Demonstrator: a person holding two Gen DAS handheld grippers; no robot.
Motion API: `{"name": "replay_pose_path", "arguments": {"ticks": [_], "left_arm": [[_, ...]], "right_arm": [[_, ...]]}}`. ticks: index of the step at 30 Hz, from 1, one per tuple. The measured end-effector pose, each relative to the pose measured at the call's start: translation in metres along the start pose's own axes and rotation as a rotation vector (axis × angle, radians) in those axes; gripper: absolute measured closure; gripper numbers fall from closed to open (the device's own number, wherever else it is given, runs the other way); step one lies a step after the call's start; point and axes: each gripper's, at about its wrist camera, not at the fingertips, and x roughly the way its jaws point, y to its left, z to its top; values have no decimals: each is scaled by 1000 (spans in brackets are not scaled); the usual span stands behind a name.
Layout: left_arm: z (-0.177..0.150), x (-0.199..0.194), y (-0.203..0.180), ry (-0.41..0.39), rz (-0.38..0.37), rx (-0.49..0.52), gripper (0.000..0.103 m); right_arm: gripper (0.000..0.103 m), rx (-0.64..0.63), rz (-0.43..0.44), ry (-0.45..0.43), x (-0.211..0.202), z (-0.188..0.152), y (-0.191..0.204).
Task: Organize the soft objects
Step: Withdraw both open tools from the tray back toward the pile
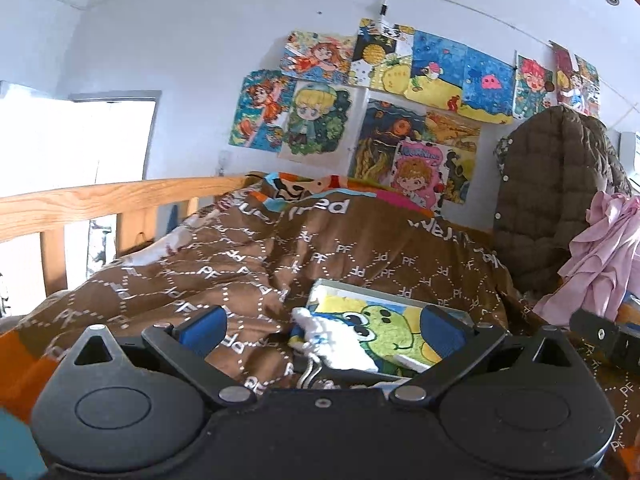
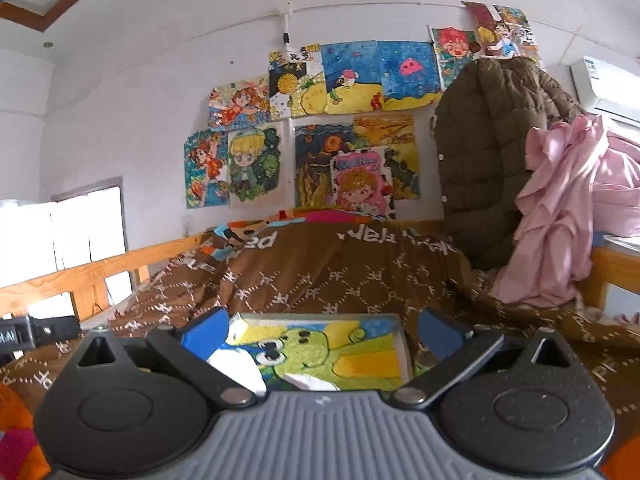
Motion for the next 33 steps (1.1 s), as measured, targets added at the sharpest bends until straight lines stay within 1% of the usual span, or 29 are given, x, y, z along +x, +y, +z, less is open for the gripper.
{"name": "replay_pose_path", "arguments": {"ticks": [3,7,12,17,20,24,27,31,33], "left_arm": [[-4,-15,2,8,1,3,1],[-14,-29,4,62,8,19,1],[-22,-36,9,109,10,2,1],[-28,-40,8,144,20,27,1],[-31,-36,6,178,33,41,1],[-37,-24,6,254,63,57,1],[-41,-16,13,310,78,25,1],[-44,-6,21,390,61,-47,1],[-47,-2,21,420,60,-56,1]], "right_arm": [[0,-3,6,18,-11,-7,2],[0,25,31,53,-21,-14,1],[0,49,28,94,-31,-23,-3],[0,69,0,127,-37,-31,-5],[0,84,-4,149,-37,-35,-8],[0,68,-30,193,-30,-39,-7],[0,64,-31,234,-25,-43,-6],[0,57,-1,298,-16,-49,-5],[0,44,10,319,-14,-51,-2]]}}
